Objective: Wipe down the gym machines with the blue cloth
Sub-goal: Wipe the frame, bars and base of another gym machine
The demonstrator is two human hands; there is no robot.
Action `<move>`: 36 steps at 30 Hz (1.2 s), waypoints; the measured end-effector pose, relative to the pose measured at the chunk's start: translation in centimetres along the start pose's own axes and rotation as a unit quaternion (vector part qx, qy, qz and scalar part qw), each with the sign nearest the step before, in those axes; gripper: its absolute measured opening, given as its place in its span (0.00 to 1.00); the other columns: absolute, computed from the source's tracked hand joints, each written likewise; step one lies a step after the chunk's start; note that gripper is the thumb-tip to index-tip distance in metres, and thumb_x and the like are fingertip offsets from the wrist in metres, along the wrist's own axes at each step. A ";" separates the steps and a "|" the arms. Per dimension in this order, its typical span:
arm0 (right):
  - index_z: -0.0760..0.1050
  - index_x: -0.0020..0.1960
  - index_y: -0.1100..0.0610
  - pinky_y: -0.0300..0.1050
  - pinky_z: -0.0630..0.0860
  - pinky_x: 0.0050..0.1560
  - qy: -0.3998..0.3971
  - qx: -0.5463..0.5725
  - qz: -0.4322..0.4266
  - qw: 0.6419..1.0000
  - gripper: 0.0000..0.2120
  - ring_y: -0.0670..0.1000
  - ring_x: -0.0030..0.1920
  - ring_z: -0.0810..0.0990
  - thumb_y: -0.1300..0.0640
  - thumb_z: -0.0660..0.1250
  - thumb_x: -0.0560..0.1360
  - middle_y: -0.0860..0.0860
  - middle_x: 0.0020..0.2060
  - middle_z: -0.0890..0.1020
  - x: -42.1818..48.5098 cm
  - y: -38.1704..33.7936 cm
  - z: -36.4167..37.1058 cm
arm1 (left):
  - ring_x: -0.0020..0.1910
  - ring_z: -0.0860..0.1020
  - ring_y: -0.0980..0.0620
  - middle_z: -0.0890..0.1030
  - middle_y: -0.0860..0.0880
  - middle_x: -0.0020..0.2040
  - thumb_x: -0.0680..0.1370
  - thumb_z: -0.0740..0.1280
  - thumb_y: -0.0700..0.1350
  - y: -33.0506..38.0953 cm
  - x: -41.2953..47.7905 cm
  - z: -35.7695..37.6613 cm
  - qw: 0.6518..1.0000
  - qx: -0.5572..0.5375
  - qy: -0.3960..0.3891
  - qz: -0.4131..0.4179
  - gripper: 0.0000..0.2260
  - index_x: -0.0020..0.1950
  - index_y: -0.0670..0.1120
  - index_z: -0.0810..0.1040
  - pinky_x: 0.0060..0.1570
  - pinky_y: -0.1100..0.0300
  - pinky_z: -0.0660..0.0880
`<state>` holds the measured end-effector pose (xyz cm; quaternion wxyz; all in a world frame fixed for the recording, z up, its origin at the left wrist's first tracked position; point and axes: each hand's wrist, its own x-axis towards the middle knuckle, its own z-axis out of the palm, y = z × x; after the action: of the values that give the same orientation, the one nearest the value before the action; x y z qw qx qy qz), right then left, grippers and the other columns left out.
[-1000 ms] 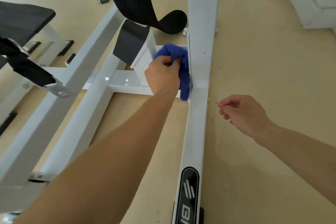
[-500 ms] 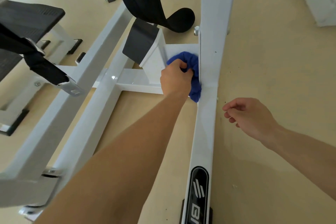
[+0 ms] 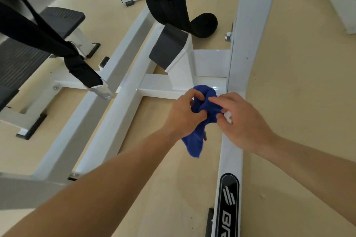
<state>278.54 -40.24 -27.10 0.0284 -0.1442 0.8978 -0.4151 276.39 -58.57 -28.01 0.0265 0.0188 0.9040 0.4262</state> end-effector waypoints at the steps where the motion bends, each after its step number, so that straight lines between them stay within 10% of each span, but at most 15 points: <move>1: 0.71 0.71 0.47 0.43 0.73 0.56 -0.015 -0.040 -0.004 0.999 0.22 0.43 0.58 0.74 0.58 0.62 0.78 0.41 0.63 0.73 0.2 -0.1 0.7 | 0.41 0.78 0.58 0.78 0.57 0.43 0.70 0.70 0.46 -0.3 0.0 -0.3 1.000 0.005 0.006 0.000 0.14 0.50 0.61 0.71 0.38 0.65 0.76; 9: 0.73 0.69 0.55 0.52 0.71 0.61 0.057 -0.240 0.032 0.969 0.22 0.57 0.63 0.71 0.56 0.66 0.75 0.52 0.66 0.73 1.0 1.6 3.2 | 0.37 0.79 0.55 0.79 0.54 0.47 0.77 0.62 0.41 -2.3 2.5 0.1 0.993 0.060 0.102 -0.013 0.17 0.64 0.54 0.72 0.37 0.62 0.75; 14: 0.75 0.63 0.55 0.52 0.69 0.57 0.095 -0.260 0.025 0.961 0.19 0.57 0.60 0.72 0.57 0.67 0.72 0.52 0.62 0.74 0.7 3.1 4.2 | 0.58 0.75 0.45 0.74 0.49 0.66 0.78 0.61 0.37 -2.4 4.7 3.7 0.974 0.180 0.099 0.098 0.17 0.66 0.45 0.75 0.51 0.48 0.77; 19: 0.76 0.61 0.53 0.51 0.67 0.58 0.124 -0.233 0.028 0.964 0.18 0.56 0.61 0.69 0.55 0.67 0.71 0.50 0.61 0.73 1.0 3.8 4.5 | 0.70 0.69 0.47 0.71 0.48 0.72 0.76 0.69 0.41 -3.6 6.8 6.5 0.942 0.287 0.042 0.171 0.23 0.71 0.43 0.72 0.59 0.57 0.73; 24: 0.78 0.59 0.51 0.51 0.66 0.60 0.119 -0.221 0.039 0.967 0.17 0.56 0.62 0.69 0.55 0.67 0.70 0.50 0.62 0.73 1.1 3.8 4.6 | 0.73 0.68 0.47 0.70 0.45 0.74 0.78 0.68 0.39 -5.4 7.7 4.7 0.903 0.353 -0.004 0.243 0.25 0.74 0.43 0.69 0.52 0.48 0.78; 36: 0.79 0.51 0.54 0.53 0.69 0.52 0.082 -0.314 -0.122 0.938 0.14 0.58 0.52 0.76 0.55 0.59 0.70 0.52 0.54 0.78 1.2 2.1 5.0 | 0.53 0.80 0.44 0.81 0.46 0.60 0.75 0.65 0.34 -7.6 3.6 1.6 0.972 0.158 0.119 0.124 0.17 0.62 0.44 0.80 0.51 0.61 0.73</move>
<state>277.71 -42.99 -31.84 -0.1427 -0.2193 0.9574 -0.1223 272.78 -61.96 -35.00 -0.1373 0.0843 0.9472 0.2773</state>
